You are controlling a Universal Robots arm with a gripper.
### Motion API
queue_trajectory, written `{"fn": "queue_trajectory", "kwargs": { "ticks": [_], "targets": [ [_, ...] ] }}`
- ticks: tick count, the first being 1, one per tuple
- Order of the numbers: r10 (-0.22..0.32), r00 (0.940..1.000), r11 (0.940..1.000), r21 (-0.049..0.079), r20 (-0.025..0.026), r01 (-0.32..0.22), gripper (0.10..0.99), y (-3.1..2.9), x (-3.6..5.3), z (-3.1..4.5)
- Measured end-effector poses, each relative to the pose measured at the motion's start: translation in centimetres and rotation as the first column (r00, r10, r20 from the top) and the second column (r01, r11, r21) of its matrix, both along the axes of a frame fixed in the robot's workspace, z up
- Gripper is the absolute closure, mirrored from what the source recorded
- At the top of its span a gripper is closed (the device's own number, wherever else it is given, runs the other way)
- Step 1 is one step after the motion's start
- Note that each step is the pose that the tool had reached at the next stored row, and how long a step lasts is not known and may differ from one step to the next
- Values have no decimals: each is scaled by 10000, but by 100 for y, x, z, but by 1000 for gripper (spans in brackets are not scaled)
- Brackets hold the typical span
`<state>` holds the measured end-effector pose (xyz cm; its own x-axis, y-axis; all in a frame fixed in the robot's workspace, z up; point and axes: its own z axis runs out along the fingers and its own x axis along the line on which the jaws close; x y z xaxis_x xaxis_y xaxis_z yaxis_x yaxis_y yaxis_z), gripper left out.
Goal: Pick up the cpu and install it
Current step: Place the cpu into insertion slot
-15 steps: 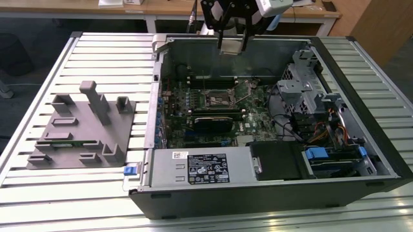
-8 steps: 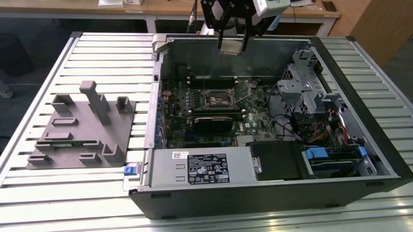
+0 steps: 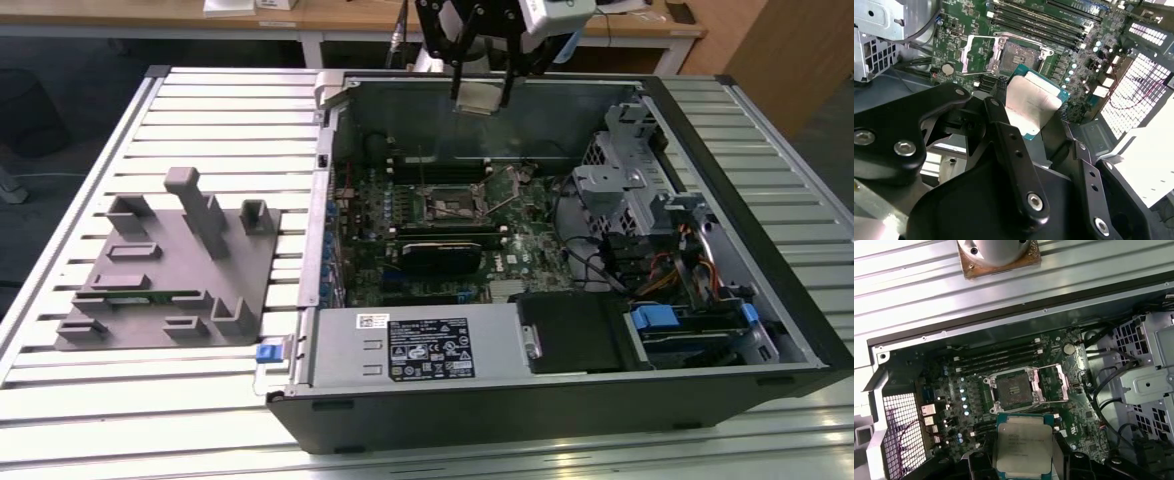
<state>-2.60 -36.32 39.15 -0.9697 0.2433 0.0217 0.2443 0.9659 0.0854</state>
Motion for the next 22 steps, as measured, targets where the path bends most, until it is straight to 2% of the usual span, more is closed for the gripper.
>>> {"fn": "queue_trajectory", "kwargs": {
  "ticks": [11,22],
  "targets": [
    [-517,9987,9987,1,0,517,557,0,0,-2],
    [-1038,9946,9946,0,0,1038,557,0,0,-3]
  ]
}}
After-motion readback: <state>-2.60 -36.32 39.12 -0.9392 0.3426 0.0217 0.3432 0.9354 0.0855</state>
